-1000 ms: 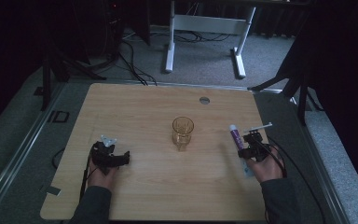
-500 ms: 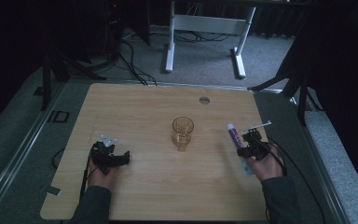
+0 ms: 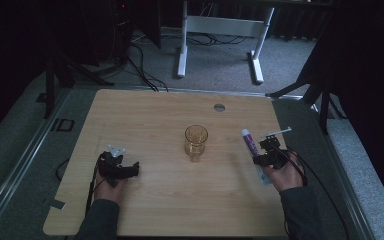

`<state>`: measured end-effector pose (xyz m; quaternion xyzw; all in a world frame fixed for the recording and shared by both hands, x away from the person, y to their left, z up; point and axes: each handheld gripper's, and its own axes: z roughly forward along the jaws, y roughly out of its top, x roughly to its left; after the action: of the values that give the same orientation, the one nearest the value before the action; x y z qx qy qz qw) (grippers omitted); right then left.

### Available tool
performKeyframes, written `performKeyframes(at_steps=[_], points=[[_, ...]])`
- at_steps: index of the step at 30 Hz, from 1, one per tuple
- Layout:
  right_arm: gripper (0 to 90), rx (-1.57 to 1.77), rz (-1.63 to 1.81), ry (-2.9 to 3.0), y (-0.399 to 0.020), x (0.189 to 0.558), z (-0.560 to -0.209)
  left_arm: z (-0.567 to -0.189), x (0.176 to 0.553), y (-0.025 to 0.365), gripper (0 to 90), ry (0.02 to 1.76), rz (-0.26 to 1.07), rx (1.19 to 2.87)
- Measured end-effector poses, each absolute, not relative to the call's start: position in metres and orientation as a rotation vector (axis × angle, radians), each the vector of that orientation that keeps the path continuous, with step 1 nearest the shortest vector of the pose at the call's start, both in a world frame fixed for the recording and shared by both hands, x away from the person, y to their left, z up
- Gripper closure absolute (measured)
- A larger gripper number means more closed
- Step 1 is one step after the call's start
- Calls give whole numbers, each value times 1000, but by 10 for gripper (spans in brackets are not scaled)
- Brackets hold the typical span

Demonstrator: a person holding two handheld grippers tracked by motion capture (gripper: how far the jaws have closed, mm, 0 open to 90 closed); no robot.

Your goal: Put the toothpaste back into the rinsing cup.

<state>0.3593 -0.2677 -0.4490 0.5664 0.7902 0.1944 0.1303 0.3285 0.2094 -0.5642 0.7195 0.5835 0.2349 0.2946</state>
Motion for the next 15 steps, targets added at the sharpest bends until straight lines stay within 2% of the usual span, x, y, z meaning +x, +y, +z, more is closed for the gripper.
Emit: performKeyframes(at_steps=[15], points=[[751,1547,593,2336,-260,362,-438,-564,329,209,83,1553,625,1914]])
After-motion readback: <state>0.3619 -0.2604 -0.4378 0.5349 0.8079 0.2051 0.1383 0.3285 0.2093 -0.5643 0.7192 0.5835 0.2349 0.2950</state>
